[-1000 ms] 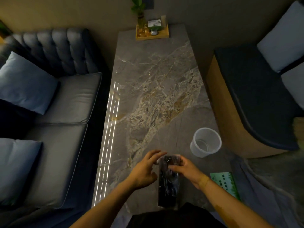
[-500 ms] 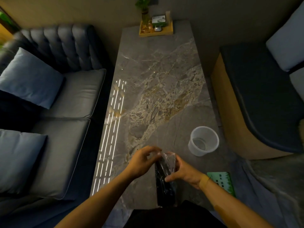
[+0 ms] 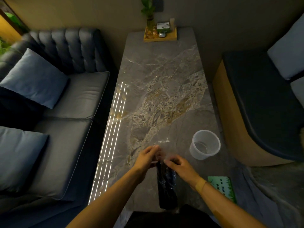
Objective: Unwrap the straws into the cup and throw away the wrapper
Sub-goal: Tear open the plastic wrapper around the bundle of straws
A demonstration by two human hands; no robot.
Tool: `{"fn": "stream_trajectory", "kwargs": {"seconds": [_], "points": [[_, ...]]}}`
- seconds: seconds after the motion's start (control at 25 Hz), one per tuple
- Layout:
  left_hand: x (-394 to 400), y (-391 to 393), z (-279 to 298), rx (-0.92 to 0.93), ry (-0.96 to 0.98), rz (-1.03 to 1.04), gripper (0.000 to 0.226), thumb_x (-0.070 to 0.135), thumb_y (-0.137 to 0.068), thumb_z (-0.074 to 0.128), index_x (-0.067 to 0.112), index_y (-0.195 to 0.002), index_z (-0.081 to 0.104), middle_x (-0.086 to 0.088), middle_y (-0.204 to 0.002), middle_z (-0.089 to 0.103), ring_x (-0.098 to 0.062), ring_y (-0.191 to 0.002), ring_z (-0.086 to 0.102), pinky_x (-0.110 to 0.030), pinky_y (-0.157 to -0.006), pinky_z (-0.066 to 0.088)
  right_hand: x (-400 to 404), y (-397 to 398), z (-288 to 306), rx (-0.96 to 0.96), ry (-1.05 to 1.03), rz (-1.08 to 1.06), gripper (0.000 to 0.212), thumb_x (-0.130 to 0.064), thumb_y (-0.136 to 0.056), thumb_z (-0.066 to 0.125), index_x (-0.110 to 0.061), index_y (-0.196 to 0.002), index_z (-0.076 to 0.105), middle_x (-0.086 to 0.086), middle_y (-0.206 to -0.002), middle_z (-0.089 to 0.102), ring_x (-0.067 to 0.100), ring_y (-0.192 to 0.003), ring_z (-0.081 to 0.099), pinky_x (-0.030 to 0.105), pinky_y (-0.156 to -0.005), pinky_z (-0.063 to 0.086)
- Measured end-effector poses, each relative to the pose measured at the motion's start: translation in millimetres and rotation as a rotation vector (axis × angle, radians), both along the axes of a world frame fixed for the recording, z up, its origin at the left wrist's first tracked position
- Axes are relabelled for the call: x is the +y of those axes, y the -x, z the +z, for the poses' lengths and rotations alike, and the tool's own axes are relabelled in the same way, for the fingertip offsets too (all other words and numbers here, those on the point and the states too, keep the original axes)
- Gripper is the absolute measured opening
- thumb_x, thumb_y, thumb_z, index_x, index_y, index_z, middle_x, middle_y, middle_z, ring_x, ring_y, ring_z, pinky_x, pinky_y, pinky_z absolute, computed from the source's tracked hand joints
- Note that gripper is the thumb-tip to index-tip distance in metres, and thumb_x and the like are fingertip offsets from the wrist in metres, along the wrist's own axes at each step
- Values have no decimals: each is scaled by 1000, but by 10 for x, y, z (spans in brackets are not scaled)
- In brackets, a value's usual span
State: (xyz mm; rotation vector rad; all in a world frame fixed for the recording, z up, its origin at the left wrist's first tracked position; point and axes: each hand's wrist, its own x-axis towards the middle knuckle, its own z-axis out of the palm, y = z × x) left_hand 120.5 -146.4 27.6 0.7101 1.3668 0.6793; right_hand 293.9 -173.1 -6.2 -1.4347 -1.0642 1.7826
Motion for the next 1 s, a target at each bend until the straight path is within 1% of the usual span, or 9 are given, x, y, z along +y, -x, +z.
{"fn": "stream_trajectory", "kwargs": {"seconds": [0.04, 0.2, 0.36, 0.48, 0.56, 0.6, 0.72, 0.84, 1.0], "points": [[-13, -5, -4, -32, 15, -6, 29, 53, -82, 61, 28, -89, 75, -2, -98, 78, -14, -87, 73, -26, -68, 53, 10, 19, 27, -12, 9, -30, 20, -28, -82, 72, -15, -96, 69, 3, -98, 73, 9, -92, 67, 15, -75, 52], [-79, 24, -10, -121, 3, -33, 35, 52, -81, 64, 24, -102, 73, -2, -105, 76, -17, -98, 71, -28, -78, 54, 29, 43, 101, -81, 50, -48, 48, -54, -69, 68, -15, -96, 70, 3, -95, 74, 11, -88, 68, 16, -71, 51], [-132, 43, -48, 30, -122, -47, 4, 22, -82, 73, 25, -85, 74, -3, -89, 77, -16, -86, 71, -27, -75, 56, 0, 75, 120, -123, 58, -92, 40, -37, -80, 73, -9, -106, 60, 13, -105, 69, 28, -104, 65, 31, -86, 54], [-123, 33, -68, 75, -144, -21, 7, 17, -83, 72, 23, -82, 74, -3, -88, 78, -17, -83, 71, -39, -83, 54, -66, 135, 232, -401, -186, -247, 60, -33, -71, 82, -18, -113, 43, 3, -109, 53, 18, -99, 55, 30, -83, 51], [-118, 19, -73, 92, -177, 3, 6, 16, -82, 72, 22, -82, 74, -4, -87, 78, -17, -82, 70, -37, -79, 53, -88, 154, 322, -620, -460, -258, 65, -39, -64, 85, -22, -111, 43, -3, -104, 46, 11, -93, 47, 24, -74, 47], [-113, 18, -70, 89, -189, 20, 7, 15, -81, 73, 22, -81, 75, -5, -85, 78, -16, -80, 70, -33, -76, 53, -80, 174, 371, -659, -513, -193, 63, -42, -63, 83, -24, -109, 45, -4, -103, 47, 11, -92, 48, 26, -72, 47], [-112, 23, -68, 31, -215, 38, 10, 12, -77, 78, 22, -77, 77, -1, -76, 77, -11, -73, 70, -19, -64, 53, -43, 244, 469, -676, -438, -10, 66, -42, -64, 79, -26, -119, 47, -4, -115, 49, 14, -101, 52, 30, -77, 50], [-123, 56, -43, -18, -254, 17, 9, 19, -71, 83, 20, -77, 77, 1, -74, 76, -9, -71, 69, -17, -65, 53, -28, 258, 479, -607, -382, -39, 67, -35, -69, 78, -24, -126, 45, -5, -122, 47, 12, -104, 55, 30, -81, 52], [-116, 110, -6, -52, -268, -6, 20, 31, -64, 83, 19, -79, 78, 0, -76, 77, -8, -73, 70, -15, -67, 53, 22, 210, 482, -416, -309, -77, 48, -22, -79, 74, -24, -122, 52, -5, -120, 58, 10, -99, 61, 17, -76, 51]]}}
